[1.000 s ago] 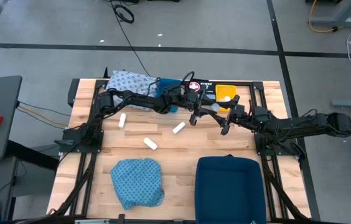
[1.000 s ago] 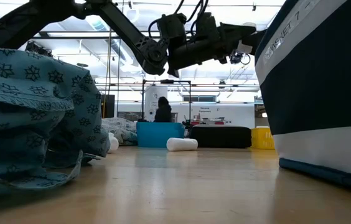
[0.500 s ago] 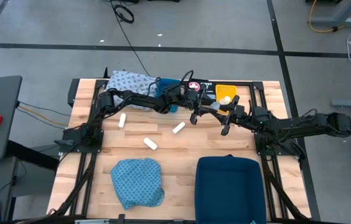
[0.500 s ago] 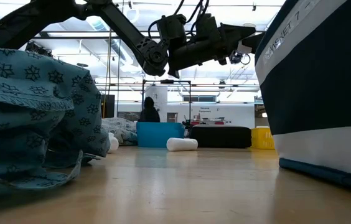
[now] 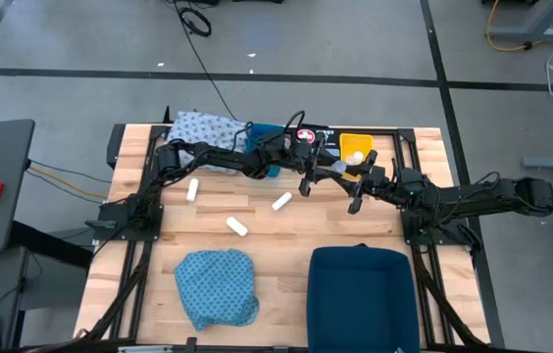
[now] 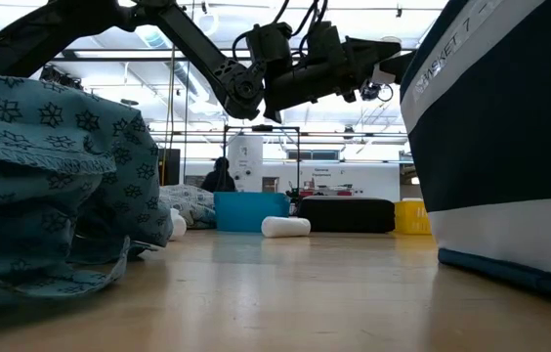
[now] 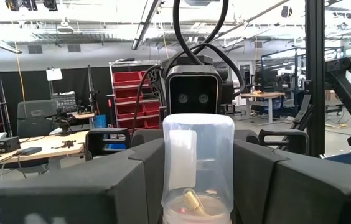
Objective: Pick & place medical supplies in basket/bin
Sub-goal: Put the transparent pill bottle into the yellow basket
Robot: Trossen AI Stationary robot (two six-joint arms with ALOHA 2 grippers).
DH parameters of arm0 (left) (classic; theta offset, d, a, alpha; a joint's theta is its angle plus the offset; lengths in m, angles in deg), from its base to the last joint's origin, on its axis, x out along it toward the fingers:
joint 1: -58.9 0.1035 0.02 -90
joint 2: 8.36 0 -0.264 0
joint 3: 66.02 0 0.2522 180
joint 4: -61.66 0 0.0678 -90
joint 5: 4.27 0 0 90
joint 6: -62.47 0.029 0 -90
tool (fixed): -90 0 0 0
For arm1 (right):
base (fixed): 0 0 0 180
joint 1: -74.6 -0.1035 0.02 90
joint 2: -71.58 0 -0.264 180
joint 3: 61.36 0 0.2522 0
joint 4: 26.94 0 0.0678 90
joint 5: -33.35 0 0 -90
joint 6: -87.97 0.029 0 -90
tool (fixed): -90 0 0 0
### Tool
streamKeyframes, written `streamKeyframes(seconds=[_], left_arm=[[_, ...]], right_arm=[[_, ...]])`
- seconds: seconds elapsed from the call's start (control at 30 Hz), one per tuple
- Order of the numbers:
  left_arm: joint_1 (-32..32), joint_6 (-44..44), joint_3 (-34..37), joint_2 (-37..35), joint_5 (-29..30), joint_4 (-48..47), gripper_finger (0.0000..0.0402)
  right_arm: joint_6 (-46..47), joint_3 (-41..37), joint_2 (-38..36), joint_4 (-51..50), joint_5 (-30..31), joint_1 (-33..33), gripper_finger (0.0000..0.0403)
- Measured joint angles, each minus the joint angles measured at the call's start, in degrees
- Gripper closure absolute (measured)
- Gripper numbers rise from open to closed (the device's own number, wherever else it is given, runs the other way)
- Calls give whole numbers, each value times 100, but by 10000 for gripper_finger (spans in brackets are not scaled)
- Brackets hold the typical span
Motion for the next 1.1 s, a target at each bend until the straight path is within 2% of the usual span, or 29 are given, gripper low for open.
streamKeyframes(seconds=[0.13, 0.17, 0.4, 0.53, 0.63, 0.8, 0.97, 1.1], left_arm=[[0, -22, 0, -1, -48, -25, 258], [0, -46, 0, -1, -51, -28, 247], [33, -426, 0, -1, -176, -49, 83], [125, -574, 2, -1, -443, -26, 30], [236, -906, 6, -1, -605, 123, 21], [474, -1303, 7, -1, -1121, 115, 27], [681, -1496, 7, -6, -1678, -271, 37], [679, -1053, 7, -6, -1487, -877, 40]], right_arm=[[20, 0, 2, -12, 4, 0, 274], [20, -2, 2, -15, 4, 0, 274], [20, -4, 2, -39, 147, 7, 274], [18, -4, 2, -39, 168, 7, 274], [17, -4, 1, -77, 214, 7, 274], [63, -4, 0, -300, 492, 7, 274], [58, -4, 0, -436, 636, 7, 274], [61, -4, 0, -561, 527, 7, 274]])
